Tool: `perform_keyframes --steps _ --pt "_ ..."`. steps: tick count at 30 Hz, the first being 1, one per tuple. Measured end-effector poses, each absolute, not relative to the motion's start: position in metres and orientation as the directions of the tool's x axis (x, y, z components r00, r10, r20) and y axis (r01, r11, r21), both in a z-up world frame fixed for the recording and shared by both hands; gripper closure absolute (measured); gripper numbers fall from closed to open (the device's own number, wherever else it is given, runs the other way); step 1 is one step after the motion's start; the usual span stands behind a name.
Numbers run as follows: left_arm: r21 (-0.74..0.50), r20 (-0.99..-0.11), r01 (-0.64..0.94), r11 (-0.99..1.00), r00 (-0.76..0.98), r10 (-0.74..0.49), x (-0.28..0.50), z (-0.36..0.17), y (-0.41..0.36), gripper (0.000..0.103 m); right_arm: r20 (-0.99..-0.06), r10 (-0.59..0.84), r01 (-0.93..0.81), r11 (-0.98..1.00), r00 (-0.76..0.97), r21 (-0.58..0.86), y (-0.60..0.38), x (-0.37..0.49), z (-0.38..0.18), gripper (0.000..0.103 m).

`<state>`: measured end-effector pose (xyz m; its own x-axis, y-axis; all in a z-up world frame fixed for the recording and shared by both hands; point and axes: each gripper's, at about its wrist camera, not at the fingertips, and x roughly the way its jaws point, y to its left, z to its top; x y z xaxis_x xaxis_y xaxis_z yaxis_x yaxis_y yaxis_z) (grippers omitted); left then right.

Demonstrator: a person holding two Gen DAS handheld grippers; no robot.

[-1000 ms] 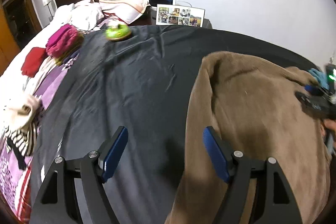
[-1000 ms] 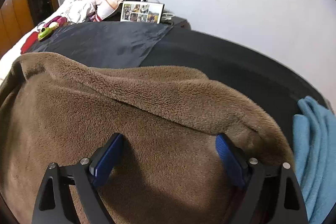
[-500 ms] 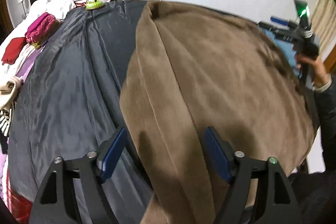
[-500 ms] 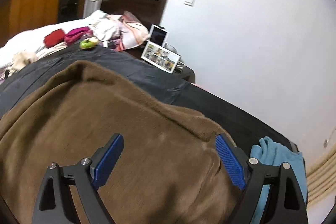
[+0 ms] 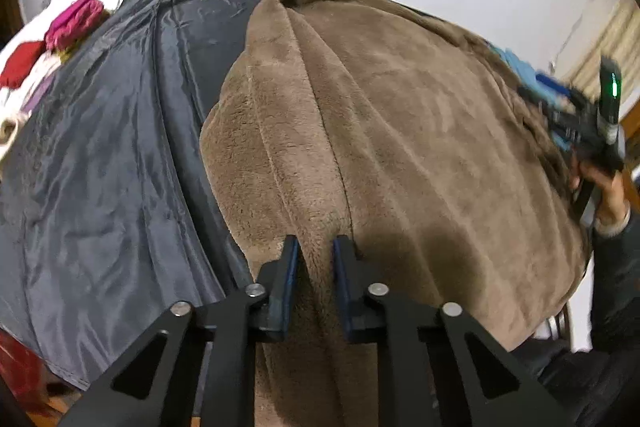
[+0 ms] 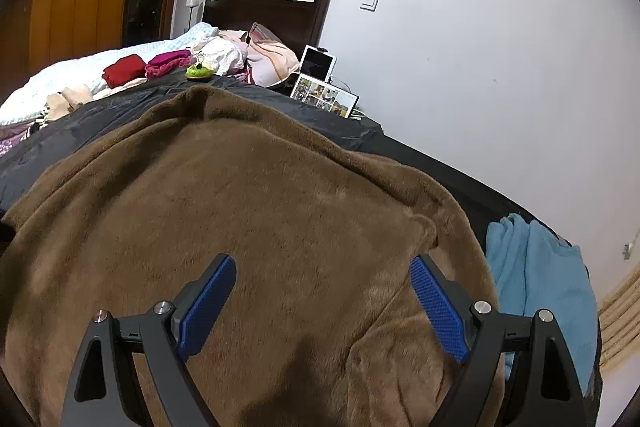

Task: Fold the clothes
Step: 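Grasp a fleece corner with the left gripper and lift it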

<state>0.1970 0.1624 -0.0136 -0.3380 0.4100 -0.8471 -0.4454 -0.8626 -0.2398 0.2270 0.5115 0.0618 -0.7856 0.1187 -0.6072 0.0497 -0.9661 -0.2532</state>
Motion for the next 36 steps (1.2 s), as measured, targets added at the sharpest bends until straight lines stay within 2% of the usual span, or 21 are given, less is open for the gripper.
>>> perform_keyframes --steps 3,11,16,18,23,26,32,36 --pt "-0.271 -0.834 -0.399 -0.876 -0.357 0.42 0.19 -0.009 0.153 0.092 -0.612 0.132 0.046 -0.963 -0.78 -0.266 0.511 0.229 0.048 0.013" --pt "-0.176 -0.753 -0.189 -0.966 -0.606 0.256 0.157 0.05 0.076 0.092 -0.639 0.157 0.022 -0.965 -0.753 -0.263 0.514 0.224 0.021 0.013" --pt "-0.177 -0.783 -0.117 -0.977 -0.585 0.212 0.119 0.041 0.044 0.088 -0.641 0.175 0.031 -0.954 -0.748 -0.297 0.509 0.222 0.017 0.013" --pt "-0.161 -0.813 -0.098 -0.982 -0.551 0.189 0.111 0.025 0.041 0.081 -0.641 0.183 0.035 -0.95 -0.745 -0.311 0.507 0.221 0.015 0.013" --pt "-0.238 -0.826 -0.079 -0.968 -0.508 0.245 0.117 0.001 0.027 0.039 -0.647 0.188 0.031 -0.95 -0.739 -0.312 0.509 0.22 0.013 0.013" --pt "-0.222 -0.803 -0.103 -0.97 -0.545 0.242 0.147 0.012 0.024 0.028 -0.649 0.191 0.028 -0.95 -0.737 -0.312 0.51 0.219 0.012 0.013" --pt "-0.171 -0.734 -0.241 -0.956 -0.616 0.286 0.222 0.027 0.045 0.021 -0.643 0.196 0.022 -0.949 -0.741 -0.315 0.51 0.22 0.012 0.013" --pt "-0.057 -0.737 -0.318 -0.946 -0.626 0.255 0.254 0.01 0.069 0.021 -0.639 0.2 0.018 -0.948 -0.743 -0.318 0.51 0.221 0.013 0.013"
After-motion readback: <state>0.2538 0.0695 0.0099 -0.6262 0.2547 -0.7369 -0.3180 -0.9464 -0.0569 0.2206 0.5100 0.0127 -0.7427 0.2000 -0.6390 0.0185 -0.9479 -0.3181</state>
